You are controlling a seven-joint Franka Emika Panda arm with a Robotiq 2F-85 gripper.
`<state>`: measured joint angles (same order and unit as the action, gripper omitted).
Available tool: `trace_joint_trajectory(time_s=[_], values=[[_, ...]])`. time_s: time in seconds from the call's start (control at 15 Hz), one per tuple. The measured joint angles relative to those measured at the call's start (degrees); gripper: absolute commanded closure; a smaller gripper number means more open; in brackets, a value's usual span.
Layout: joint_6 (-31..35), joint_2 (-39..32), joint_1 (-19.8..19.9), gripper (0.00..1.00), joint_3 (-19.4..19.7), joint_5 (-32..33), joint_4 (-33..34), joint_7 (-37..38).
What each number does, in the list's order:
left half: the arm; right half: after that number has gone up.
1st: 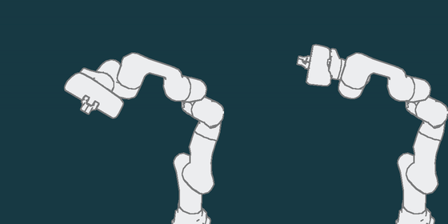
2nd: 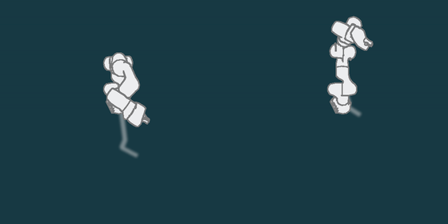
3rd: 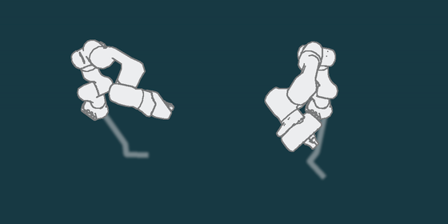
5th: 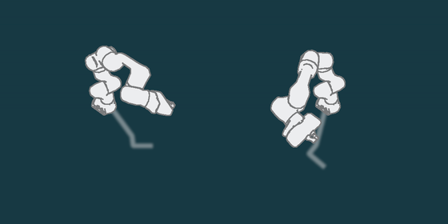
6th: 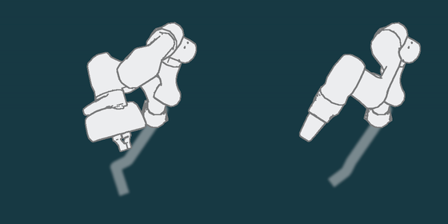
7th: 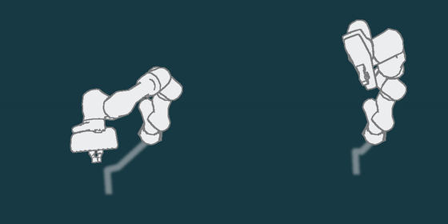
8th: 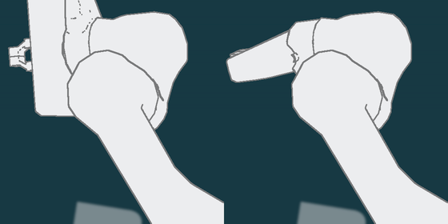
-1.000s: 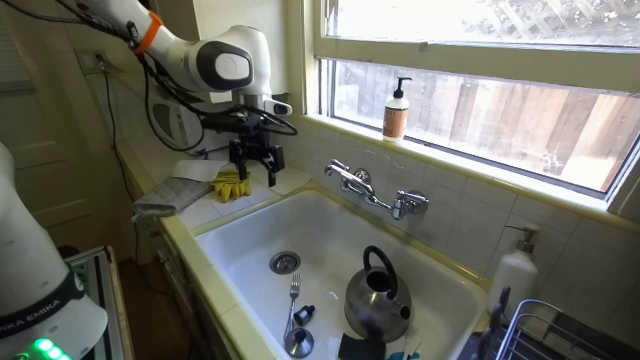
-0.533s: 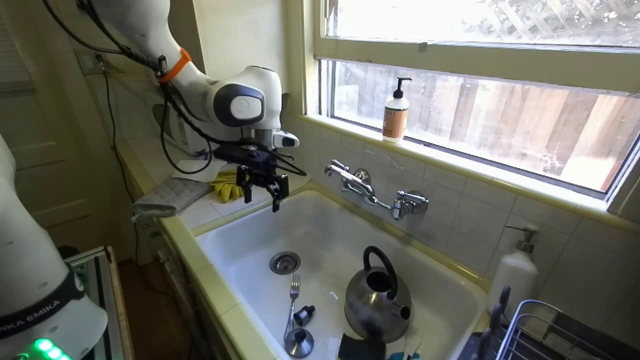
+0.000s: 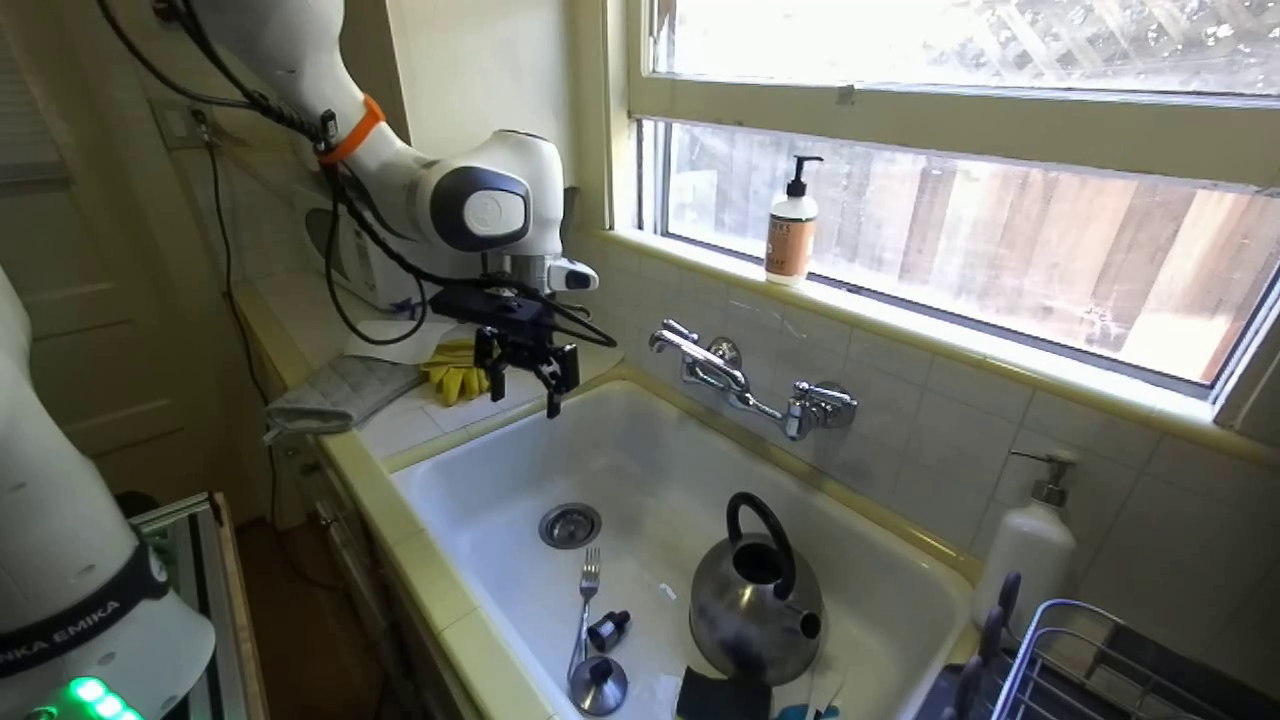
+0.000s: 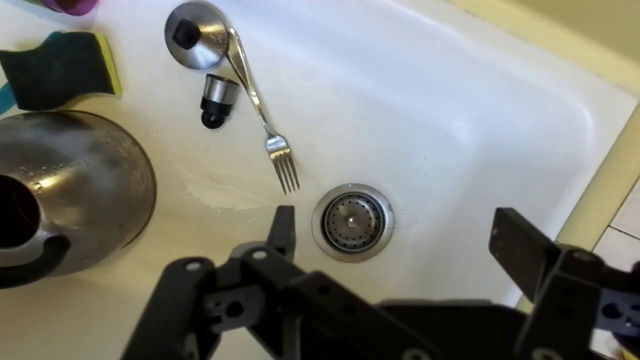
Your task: Pick up the lid in the sink drain
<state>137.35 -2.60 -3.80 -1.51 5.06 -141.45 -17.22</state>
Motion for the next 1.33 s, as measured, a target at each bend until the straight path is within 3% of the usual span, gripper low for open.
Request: trace_joint_trajectory(time_s=[0.6, 0.87, 1.2, 1.27, 1.33], values=[[21.4, -23.5, 0.3, 0.00, -3.1, -0.4, 5.8, -0.9], [22.4, -30.9, 3.6, 0.00, -6.2, -1.4, 10.9, -2.4], [22.4, -31.4, 3.9, 0.00, -6.4, -1.2, 11.8, -2.1], [22.2, -31.8, 3.9, 0.20, -6.4, -1.2, 12.2, -1.9], [22.1, -32.5, 3.8, 0.25, -6.3, -1.2, 12.8, -1.4]])
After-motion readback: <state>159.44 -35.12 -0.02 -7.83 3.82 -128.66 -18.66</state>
